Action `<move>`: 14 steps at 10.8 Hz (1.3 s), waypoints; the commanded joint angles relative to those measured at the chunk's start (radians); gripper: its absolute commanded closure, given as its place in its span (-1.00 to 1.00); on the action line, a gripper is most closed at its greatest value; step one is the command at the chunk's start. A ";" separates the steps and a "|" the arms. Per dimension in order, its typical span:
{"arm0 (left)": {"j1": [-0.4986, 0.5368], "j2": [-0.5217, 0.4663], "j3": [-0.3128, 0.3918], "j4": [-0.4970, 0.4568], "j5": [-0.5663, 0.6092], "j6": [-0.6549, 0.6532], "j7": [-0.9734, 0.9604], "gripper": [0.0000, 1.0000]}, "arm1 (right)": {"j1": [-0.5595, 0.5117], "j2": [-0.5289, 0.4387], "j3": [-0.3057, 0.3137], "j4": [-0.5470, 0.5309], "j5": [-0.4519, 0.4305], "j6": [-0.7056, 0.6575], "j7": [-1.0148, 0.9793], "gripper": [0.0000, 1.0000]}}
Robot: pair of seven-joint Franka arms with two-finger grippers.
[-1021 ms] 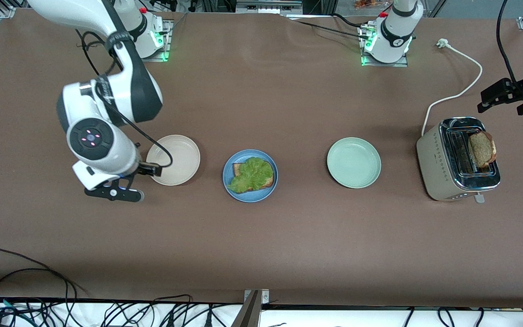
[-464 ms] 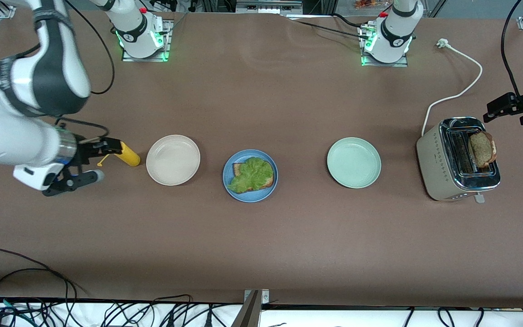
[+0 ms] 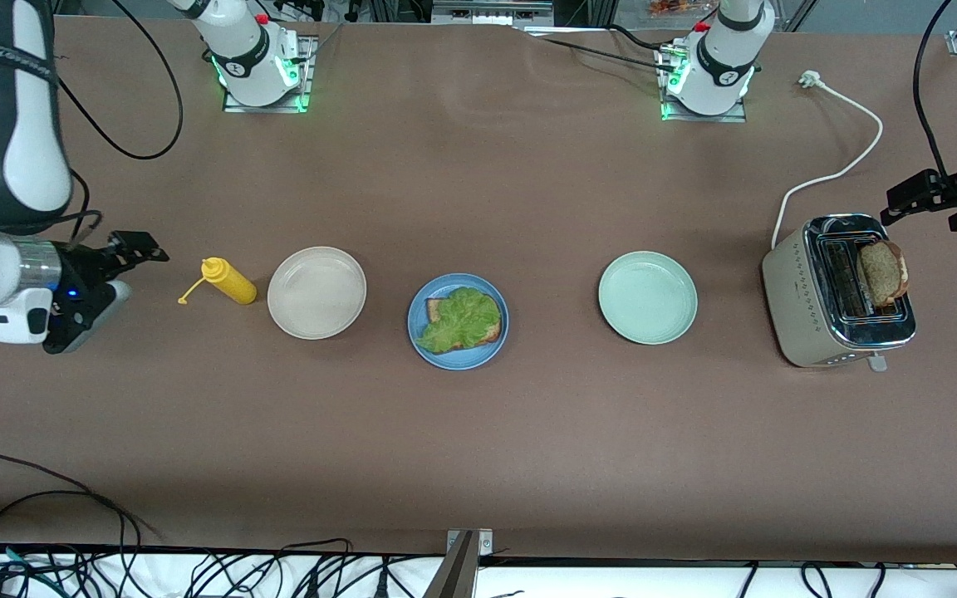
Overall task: Make sandwich in blue plate with both arms
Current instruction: 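Release the lettuce and withdraw the right gripper toward the yellow bottle, then grasp the yellow squeeze bottle with the right gripper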
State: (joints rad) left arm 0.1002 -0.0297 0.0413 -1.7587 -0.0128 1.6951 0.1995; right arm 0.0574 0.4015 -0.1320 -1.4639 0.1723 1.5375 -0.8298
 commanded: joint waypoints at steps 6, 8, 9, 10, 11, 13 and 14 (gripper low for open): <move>-0.117 -0.022 0.074 0.002 0.017 0.015 0.015 -0.99 | -0.255 0.078 -0.035 -0.191 0.309 0.041 -0.944 -1.00; -0.137 -0.022 0.091 0.002 0.017 0.015 0.015 -0.99 | -0.296 0.182 -0.038 -0.190 0.445 0.040 -1.170 -1.00; -0.137 -0.022 0.091 0.002 0.017 0.015 0.015 -0.99 | -0.301 0.230 -0.038 -0.191 0.502 0.038 -1.262 -1.00; -0.142 -0.022 0.094 0.004 0.017 0.015 0.015 -0.99 | -0.312 0.262 -0.038 -0.191 0.559 0.038 -1.320 -1.00; -0.157 -0.022 0.109 0.002 0.019 0.015 0.015 -0.99 | -0.315 0.298 -0.038 -0.197 0.634 0.027 -1.389 -1.00; -0.158 -0.022 0.117 0.004 0.019 0.015 0.015 -0.99 | -0.315 0.345 -0.038 -0.204 0.757 0.000 -1.500 -1.00; -0.157 -0.024 0.117 0.004 0.019 0.015 0.015 -0.99 | -0.314 0.344 -0.038 -0.213 0.782 -0.002 -1.502 -1.00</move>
State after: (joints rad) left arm -0.0394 -0.0396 0.1405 -1.7540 -0.0128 1.7070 0.2014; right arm -0.2475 0.7384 -0.1729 -1.6667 0.8779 1.5619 -2.2714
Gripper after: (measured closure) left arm 0.000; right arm 0.000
